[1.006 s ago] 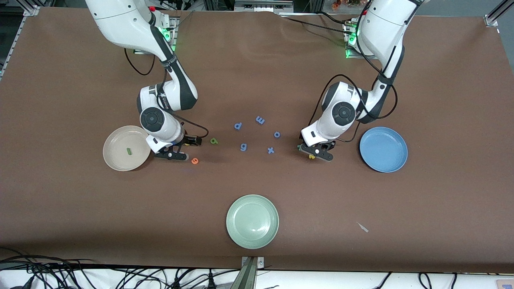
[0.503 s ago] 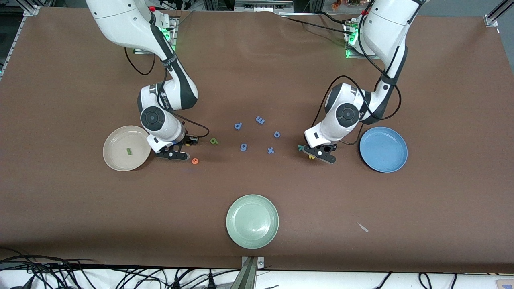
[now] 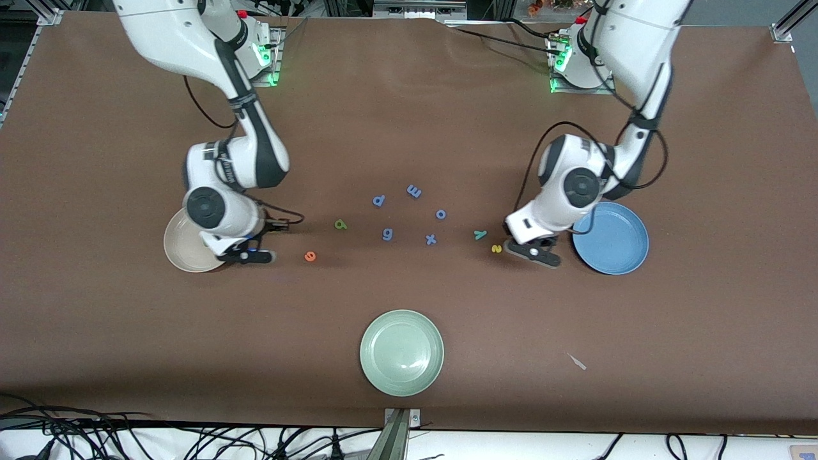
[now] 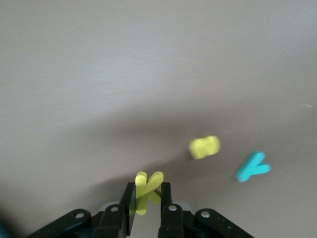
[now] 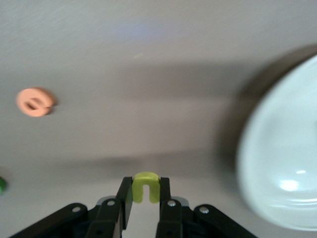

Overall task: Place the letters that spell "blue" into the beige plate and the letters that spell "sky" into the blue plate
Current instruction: 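Release the k over the blue plate and the n over the white plate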

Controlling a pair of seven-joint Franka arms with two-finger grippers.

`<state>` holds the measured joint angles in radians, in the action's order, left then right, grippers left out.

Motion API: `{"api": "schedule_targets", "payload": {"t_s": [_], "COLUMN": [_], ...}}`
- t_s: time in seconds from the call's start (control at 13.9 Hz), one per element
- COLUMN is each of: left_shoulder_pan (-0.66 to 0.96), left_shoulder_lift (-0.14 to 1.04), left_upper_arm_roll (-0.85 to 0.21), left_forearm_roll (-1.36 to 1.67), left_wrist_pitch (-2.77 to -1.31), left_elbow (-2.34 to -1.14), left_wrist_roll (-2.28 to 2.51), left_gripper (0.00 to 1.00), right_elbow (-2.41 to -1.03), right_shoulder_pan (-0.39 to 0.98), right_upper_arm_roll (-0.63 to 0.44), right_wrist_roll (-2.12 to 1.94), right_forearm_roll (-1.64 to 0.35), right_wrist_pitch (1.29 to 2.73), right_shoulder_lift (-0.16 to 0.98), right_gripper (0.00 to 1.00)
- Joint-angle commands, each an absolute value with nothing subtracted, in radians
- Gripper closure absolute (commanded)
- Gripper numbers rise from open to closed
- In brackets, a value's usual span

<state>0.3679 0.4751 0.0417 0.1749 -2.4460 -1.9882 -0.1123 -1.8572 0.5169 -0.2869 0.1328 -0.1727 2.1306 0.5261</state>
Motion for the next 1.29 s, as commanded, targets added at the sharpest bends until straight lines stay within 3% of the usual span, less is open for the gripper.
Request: {"api": "schedule_targets", "payload": {"t_s": [0.0, 0.22, 0.29, 0.36, 0.43, 0.5, 0.57, 0.65, 1.01, 1.22], "left_shoulder_pan": [0.263, 0.16, 0.16, 0.16, 0.16, 0.16, 0.16, 0.163, 0.233, 0.398], "left_shoulder_lift": [0.341, 0.328, 0.333, 0.34, 0.345, 0.348, 0.347, 0.344, 0.356, 0.474], "left_upper_arm_roll": [0.038, 0.081, 0.103, 0.112, 0.12, 0.12, 0.12, 0.12, 0.114, 0.114], "left_forearm_roll": [0.196, 0.196, 0.196, 0.196, 0.196, 0.196, 0.196, 0.196, 0.209, 0.261], "left_wrist_pitch": [-2.401, -2.401, -2.407, -2.407, -2.41, -2.413, -2.413, -2.413, -2.418, -2.457], "left_elbow": [-2.106, -2.163, -2.174, -2.175, -2.18, -2.181, -2.181, -2.174, -2.129, -2.008], "left_wrist_roll": [-0.265, -0.496, -0.526, -0.532, -0.538, -0.54, -0.534, -0.529, -0.509, -0.305], "left_gripper": [1.0, 0.99, 0.89, 0.76, 0.74, 0.56, 0.25, 0.01, 0.03, 0.04], "right_elbow": [-1.848, -1.848, -1.845, -1.845, -1.845, -1.842, -1.826, -1.812, -1.708, -1.674], "right_shoulder_pan": [0.493, 0.405, 0.39, 0.388, 0.391, 0.4, 0.405, 0.41, 0.43, 0.431], "right_upper_arm_roll": [-0.362, -0.37, -0.37, -0.37, -0.368, -0.365, -0.356, -0.33, -0.17, -0.094], "right_wrist_roll": [-0.052, -0.161, -0.181, -0.175, -0.166, -0.158, -0.143, -0.109, 0.188, 0.285], "right_forearm_roll": [-0.183, -0.175, -0.17, -0.181, -0.183, -0.186, -0.186, -0.187, -0.186, -0.183], "right_wrist_pitch": [2.097, 2.109, 2.109, 2.112, 2.117, 2.117, 2.112, 2.108, 2.121, 2.198], "right_shoulder_lift": [0.526, 0.54, 0.541, 0.545, 0.545, 0.543, 0.543, 0.543, 0.587, 0.638], "right_gripper": [0.95, 0.92, 0.82, 0.28, 0.0, 0.0, 0.0, 0.0, 0.0, 0.0]}}
